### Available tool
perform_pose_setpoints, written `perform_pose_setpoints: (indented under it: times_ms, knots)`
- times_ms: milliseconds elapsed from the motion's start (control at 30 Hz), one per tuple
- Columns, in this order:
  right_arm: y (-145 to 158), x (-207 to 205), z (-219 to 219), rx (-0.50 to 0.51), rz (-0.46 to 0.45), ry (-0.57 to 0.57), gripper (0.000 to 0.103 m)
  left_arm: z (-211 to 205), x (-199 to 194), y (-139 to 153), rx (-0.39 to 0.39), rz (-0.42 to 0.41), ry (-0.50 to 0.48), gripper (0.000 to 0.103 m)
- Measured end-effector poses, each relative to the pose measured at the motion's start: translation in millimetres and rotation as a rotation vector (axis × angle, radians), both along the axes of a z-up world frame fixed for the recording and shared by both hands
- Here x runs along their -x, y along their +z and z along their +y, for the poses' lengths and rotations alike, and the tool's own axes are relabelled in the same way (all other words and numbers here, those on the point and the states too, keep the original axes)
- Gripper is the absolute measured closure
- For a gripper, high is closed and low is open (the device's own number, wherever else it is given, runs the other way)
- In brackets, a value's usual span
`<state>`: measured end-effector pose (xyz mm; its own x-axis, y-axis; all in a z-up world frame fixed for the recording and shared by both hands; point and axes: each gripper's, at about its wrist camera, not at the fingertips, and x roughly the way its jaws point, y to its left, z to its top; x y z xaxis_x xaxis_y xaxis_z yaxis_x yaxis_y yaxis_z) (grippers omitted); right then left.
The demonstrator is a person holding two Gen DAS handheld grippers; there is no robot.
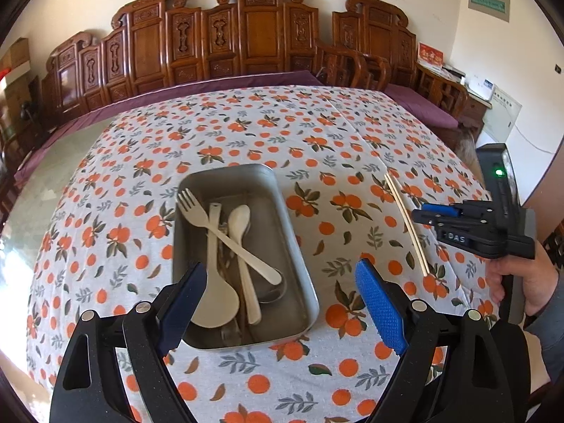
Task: Organize utensils
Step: 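Grasp a wooden chopstick from the pair on the cloth with the right tool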
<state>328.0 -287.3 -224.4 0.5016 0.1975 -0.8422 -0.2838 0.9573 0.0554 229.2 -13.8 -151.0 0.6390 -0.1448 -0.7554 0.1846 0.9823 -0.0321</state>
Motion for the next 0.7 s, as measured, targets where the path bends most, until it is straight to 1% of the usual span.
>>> perform_pose_setpoints:
  times_ms: [33,67,200,300,333,400,467,533,567,700]
  knots:
    - [-4,-1,0,0.008,0.009,-0.009,0.08,-2,0,-2,0.001,0.003,-0.004,0.02]
    - [-7,-2,1,0.012,0.02,-0.016,0.082,-4,0,-4,0.0,0.008,-0.008,0.02]
    - [-12,-3,4,0.019,0.023,-0.025,0.082,-9,0,-8,-0.007,0.021,-0.019,0.02]
    - [-13,-6,4,0.05,0.022,-0.05,0.082,-11,2,-9,-0.003,0.019,-0.029,0.02]
    - [-16,-10,3,0.044,0.044,-0.064,0.083,-12,2,-9,-0.002,0.021,-0.03,0.02]
    - [-17,-12,4,0.056,0.042,-0.078,0.085,-13,2,-10,0.002,0.025,-0.033,0.02]
    - [-17,-13,3,0.06,0.044,-0.075,0.087,-16,2,-9,-0.006,0.026,-0.037,0.02]
    - [-17,-11,1,0.074,0.047,-0.064,0.095,-18,2,-8,-0.01,0.022,-0.043,0.02]
    - [-17,-11,-1,0.076,0.051,-0.059,0.097,-19,2,-7,-0.013,0.02,-0.046,0.02]
    - [-14,-2,-20,0.07,0.07,-0.052,0.097,-25,0,-4,-0.027,0.015,-0.057,0.02]
